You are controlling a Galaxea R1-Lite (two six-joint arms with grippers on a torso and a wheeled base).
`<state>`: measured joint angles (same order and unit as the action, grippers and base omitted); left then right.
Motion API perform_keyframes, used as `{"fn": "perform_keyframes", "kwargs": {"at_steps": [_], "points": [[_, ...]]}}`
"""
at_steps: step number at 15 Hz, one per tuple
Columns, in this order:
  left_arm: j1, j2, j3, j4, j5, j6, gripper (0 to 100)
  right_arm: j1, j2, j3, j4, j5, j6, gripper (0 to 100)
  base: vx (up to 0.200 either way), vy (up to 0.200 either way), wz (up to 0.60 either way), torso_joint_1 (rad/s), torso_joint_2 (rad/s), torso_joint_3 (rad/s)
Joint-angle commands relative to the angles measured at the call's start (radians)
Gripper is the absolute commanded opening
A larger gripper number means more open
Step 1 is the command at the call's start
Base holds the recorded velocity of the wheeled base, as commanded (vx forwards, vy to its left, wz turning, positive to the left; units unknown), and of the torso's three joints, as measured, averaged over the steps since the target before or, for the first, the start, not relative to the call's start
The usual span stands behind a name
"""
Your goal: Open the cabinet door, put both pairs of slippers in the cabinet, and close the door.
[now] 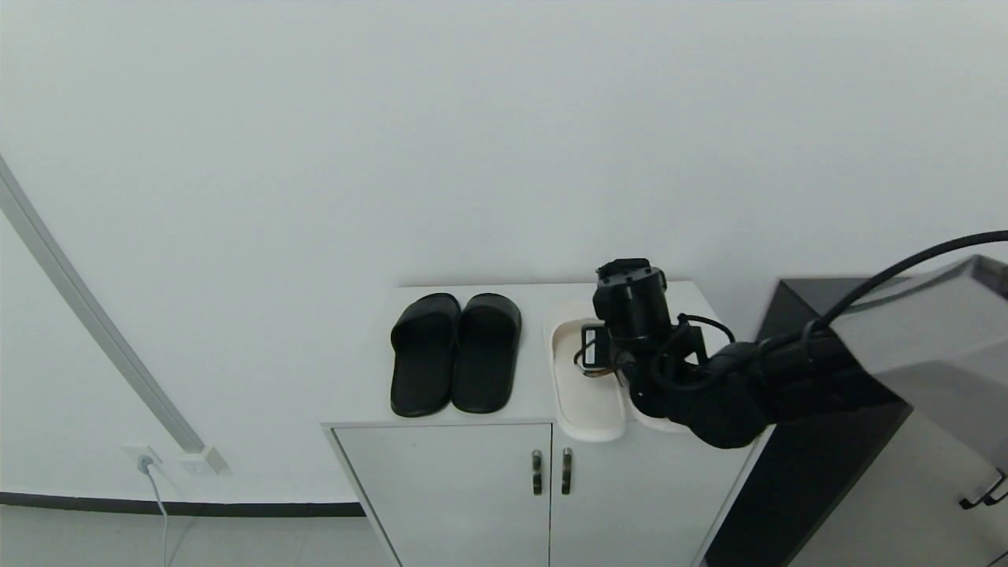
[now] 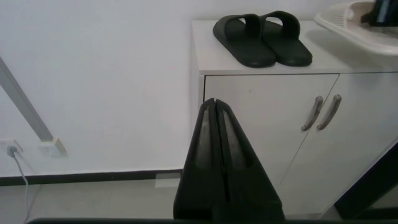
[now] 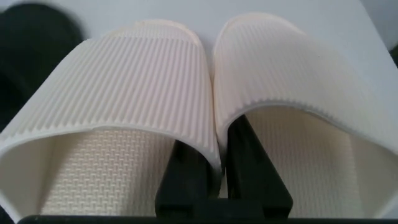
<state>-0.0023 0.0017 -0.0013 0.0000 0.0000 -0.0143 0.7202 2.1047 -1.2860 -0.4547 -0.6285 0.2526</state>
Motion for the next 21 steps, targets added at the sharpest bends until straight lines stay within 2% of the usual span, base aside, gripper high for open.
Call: {"fn": "perform_keyframes", "kwargs": {"at_steps": [1,3,6,8,13,14,16,21], "points": [[-0.001,0.0,0.001,0.0,0.0,0.002,0,0.024,-0.393,0.418,-0.111,0.219,-0.076,0,0.0,0.0,0.0,0.0,0.0,0.0],[-0.001,0.0,0.001,0.0,0.0,0.004,0,0.062,-0.561,0.583,-0.133,0.343,-0.11,0,0.0,0.0,0.0,0.0,0.0,0.0],[0.001,0.0,0.001,0.0,-0.002,0.002,0,0.116,-0.672,0.637,-0.068,0.443,-0.154,0,0.0,0.0,0.0,0.0,0.0,0.0],[-0.001,0.0,0.001,0.0,0.0,0.004,0,0.119,-0.675,0.652,-0.071,0.506,-0.153,0,0.0,0.0,0.0,0.0,0.0,0.0],[0.001,0.0,0.001,0.0,-0.002,0.005,0,0.088,-0.66,0.659,-0.073,0.521,-0.153,0,0.0,0.0,0.0,0.0,0.0,0.0],[-0.001,0.0,0.001,0.0,-0.005,0.022,0,0.071,-0.658,0.669,-0.073,0.523,-0.153,0,0.0,0.0,0.0,0.0,0.0,0.0],[-0.001,0.0,0.001,0.0,-0.006,0.025,0,0.068,-0.657,0.669,-0.073,0.524,-0.153,0,0.0,0.0,0.0,0.0,0.0,0.0],[-0.001,0.0,0.001,0.0,-0.006,0.022,0,0.062,-0.637,0.669,-0.076,0.536,-0.151,0,-0.2,0.0,0.0,0.004,0.01,0.001]]}}
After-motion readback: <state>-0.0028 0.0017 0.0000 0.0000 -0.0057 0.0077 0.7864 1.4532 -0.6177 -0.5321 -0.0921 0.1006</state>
